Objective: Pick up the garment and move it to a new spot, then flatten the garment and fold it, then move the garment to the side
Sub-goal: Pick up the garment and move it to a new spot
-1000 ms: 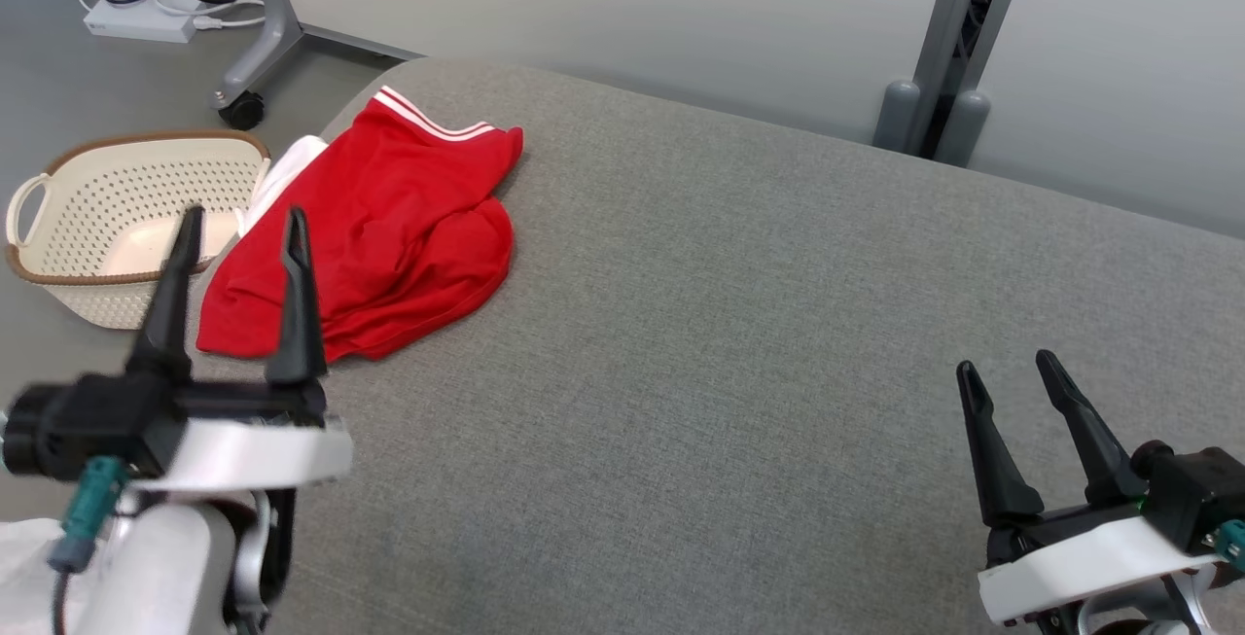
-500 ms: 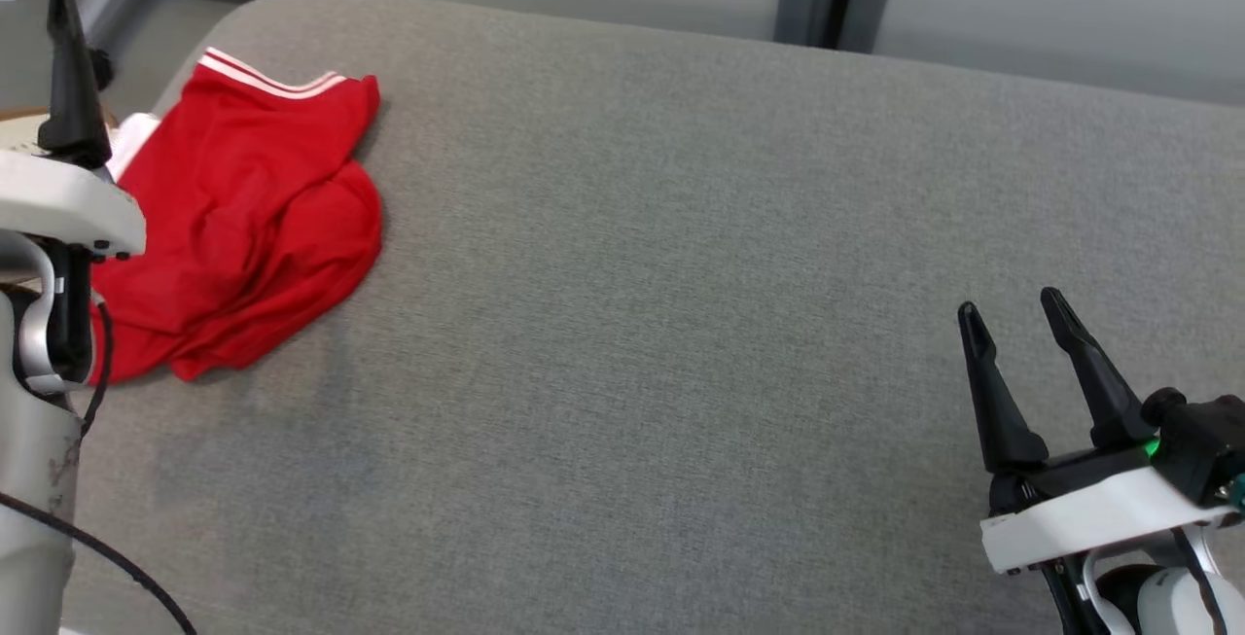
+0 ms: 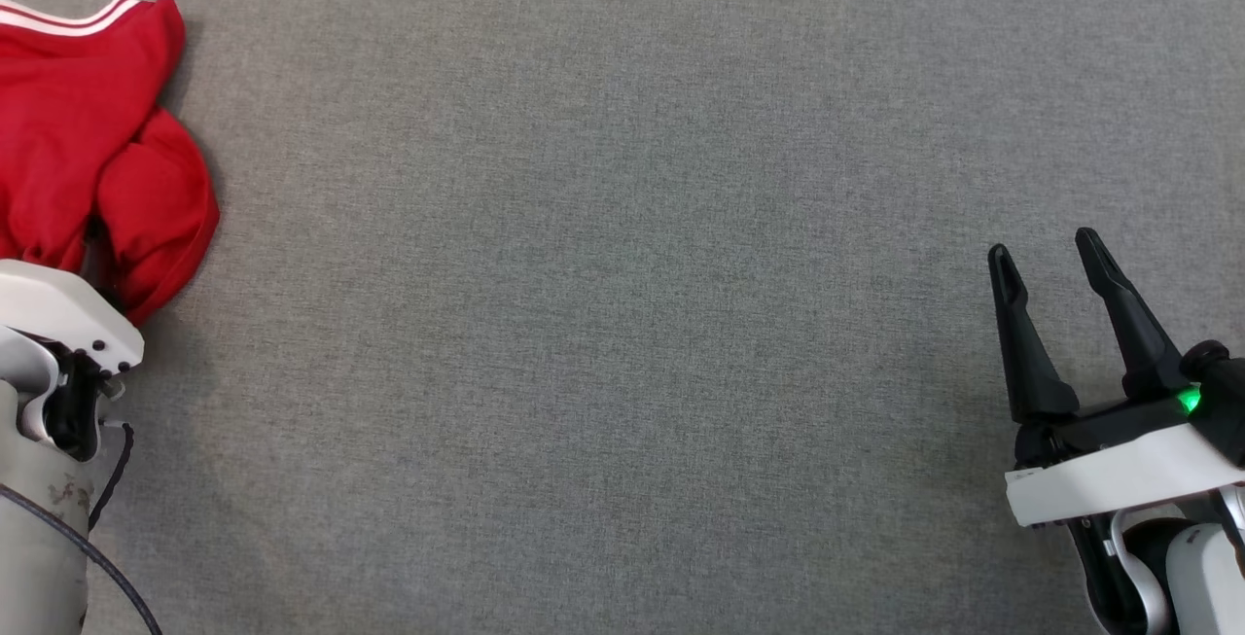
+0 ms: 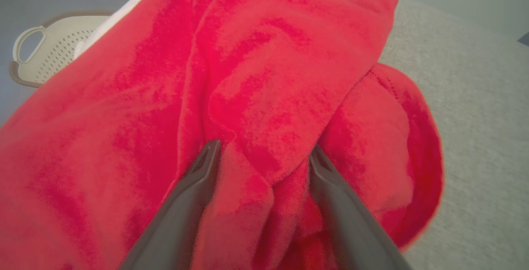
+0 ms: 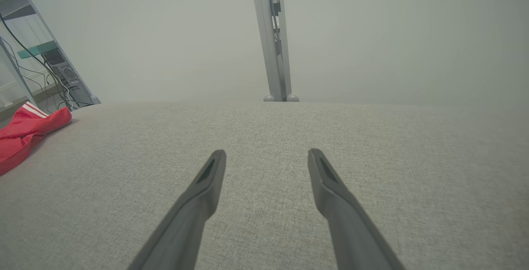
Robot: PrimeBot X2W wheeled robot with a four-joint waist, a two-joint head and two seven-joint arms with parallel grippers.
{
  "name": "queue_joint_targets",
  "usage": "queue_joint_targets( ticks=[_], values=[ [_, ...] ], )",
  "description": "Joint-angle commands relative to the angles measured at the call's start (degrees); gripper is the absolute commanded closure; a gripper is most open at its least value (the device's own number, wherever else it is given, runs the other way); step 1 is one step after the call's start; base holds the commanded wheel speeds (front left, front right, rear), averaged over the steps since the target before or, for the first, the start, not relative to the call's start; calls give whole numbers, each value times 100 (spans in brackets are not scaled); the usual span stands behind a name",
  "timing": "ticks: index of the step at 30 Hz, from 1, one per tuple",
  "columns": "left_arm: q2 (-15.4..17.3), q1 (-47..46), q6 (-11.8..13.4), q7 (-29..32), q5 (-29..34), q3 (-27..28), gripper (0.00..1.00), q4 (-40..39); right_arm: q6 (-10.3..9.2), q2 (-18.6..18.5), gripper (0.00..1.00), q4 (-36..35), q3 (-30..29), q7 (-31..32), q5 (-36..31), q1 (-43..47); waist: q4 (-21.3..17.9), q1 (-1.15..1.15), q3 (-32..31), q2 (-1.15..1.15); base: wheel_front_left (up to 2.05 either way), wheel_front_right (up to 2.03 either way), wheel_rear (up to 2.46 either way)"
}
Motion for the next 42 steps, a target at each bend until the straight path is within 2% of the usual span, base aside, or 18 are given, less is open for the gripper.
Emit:
queue_joint_targets(
  ticks=[1, 2, 3, 4, 5, 6, 11, 15, 19, 24, 28, 36, 42],
  values=[
    [30, -92, 8, -9, -23, 29, 0, 69, 1, -34, 0, 22, -1, -34, 5, -90, -19, 0, 39, 0, 0, 0, 0],
    [38, -133, 27, -2, -39, 44, 0, 200, 1, -40, 0, 36, -1, -33, 8, -104, -9, 0, 43, 0, 0, 0, 0],
    [26, -174, -10, -27, -65, 43, 8, 300, 1, -47, 0, 44, 4, -31, 13, -117, 0, 0, 41, 0, 0, 0, 0],
    [24, -208, -16, -126, -101, 78, 59, 360, 1, -56, 0, 50, 2, -34, 19, -126, 16, 0, 30, 0, 0, 0, 0],
    [46, -231, -43, -221, -80, 74, 95, 411, 1, -64, 0, 63, -7, -41, 20, -118, 33, 0, 11, 0, 0, 0, 0],
    [80, -272, -100, -316, -59, 51, 100, 468, 1, -65, 0, 80, -20, -44, 22, -120, 51, 0, -18, 0, 0, 0, 0],
    [134, -555, -156, -1198, 157, -77, 100, 331, 1, -58, 0, 123, -45, -60, 13, -89, 132, 0, -235, 0, 0, 0, 0],
    [65, -702, -38, -1435, 432, -202, 100, -183, 1, -15, 0, 213, -11, -83, 51, 7, 131, 0, -512, 0, 0, 0, 0],
    [-116, -472, 134, -1460, 807, -224, 100, -1414, 1, 23, 0, 250, -4, -112, 78, 74, 53, 0, -763, 0, 0, 0, 0],
    [-565, 270, 334, -1454, 1169, -264, 100, -3059, 1, 98, 0, 283, 15, -124, 112, 188, -180, 0, -993, 0, 0, 0, 0],
    [-956, 1048, 450, -1453, 1450, -567, 100, -4153, 1, 158, 0, 299, 5, -136, 143, 254, -438, 0, -1054, 0, 0, 0, 0],
    [-1407, 2045, 439, -1247, 1638, -1393, 100, -5197, 1, 218, 0, 337, -25, -219, 209, 203, -981, 0, -956, 0, 0, 0, 0],
    [-1603, 2317, 281, -933, 1559, -2156, 100, -5184, 1, 273, 0, 449, 34, -335, 305, 96, -1493, 0, -737, 0, 0, 0, 0]
  ],
)
